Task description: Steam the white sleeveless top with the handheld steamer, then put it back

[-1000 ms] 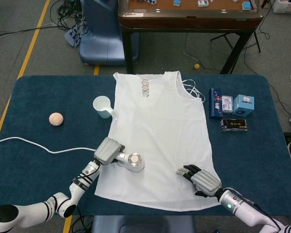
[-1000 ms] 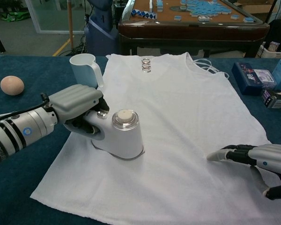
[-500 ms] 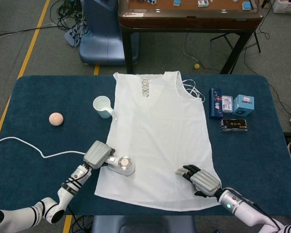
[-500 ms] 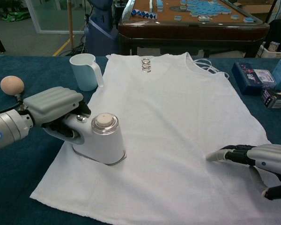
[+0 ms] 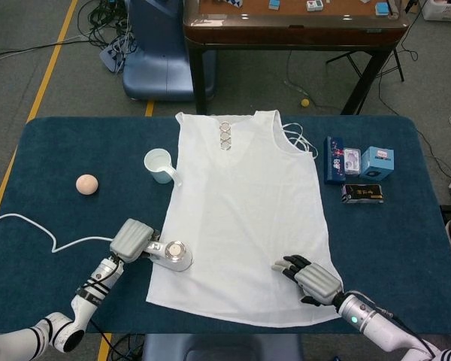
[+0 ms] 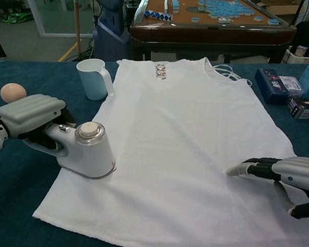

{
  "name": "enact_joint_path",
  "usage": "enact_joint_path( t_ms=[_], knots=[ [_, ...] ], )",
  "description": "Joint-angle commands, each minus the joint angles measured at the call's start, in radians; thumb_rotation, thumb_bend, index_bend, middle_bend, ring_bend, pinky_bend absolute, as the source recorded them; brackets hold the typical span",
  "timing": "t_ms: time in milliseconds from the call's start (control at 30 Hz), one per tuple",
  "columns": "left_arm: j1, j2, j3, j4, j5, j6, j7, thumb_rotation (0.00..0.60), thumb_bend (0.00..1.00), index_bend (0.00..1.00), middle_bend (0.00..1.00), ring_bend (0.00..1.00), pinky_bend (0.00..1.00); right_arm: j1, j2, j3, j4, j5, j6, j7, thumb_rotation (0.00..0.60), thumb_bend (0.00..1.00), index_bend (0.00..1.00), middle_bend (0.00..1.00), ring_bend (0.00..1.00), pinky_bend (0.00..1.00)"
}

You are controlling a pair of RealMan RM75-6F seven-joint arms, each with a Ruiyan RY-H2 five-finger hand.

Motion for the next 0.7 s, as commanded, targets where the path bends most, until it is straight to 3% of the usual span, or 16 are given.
enact_joint_path(
  t_ms=[33,300,367,500,600,700],
  knots=[
    [0.011,0.017,-0.007,-0.009,0.005,0.022,-0.014,0.600,0.20,0.94,0.85,0.71,0.74,-0.001,0.006,0.002,-0.007,-0.003,0.007,-0.005,0.600,1.00,0.00,0.10,0.03,0.05],
    [0.043,0.073,-0.042,-0.028,-0.011,0.071,-0.078,0.600,0.20,0.94,0.85,0.71,0.74,-0.013,0.069,0.021,-0.072,-0.018,0.084,-0.021,0.600,0.99,0.00,0.10,0.03,0.05],
    [0.049,0.083,-0.051,-0.031,-0.024,0.071,-0.097,0.600,0.20,0.94,0.85,0.71,0.74,-0.018,0.095,0.032,-0.098,-0.024,0.116,-0.026,0.600,0.88,0.00,0.10,0.03,0.05],
    [0.060,0.098,-0.066,-0.019,-0.038,0.077,-0.131,0.600,0.20,0.94,0.85,0.71,0.74,-0.025,0.185,0.067,-0.188,-0.035,0.195,-0.051,0.600,0.46,0.00,0.10,0.03,0.05],
    [0.068,0.099,-0.074,0.017,-0.043,0.083,-0.157,0.600,0.20,0.93,0.85,0.71,0.74,-0.035,0.268,0.098,-0.261,-0.041,0.260,-0.098,0.600,0.29,0.00,0.10,0.03,0.05],
    [0.074,0.091,-0.080,0.069,-0.054,0.077,-0.195,0.600,0.20,0.93,0.85,0.71,0.74,-0.055,0.341,0.127,-0.323,-0.038,0.319,-0.155,0.600,0.23,0.00,0.10,0.03,0.05]
  ],
)
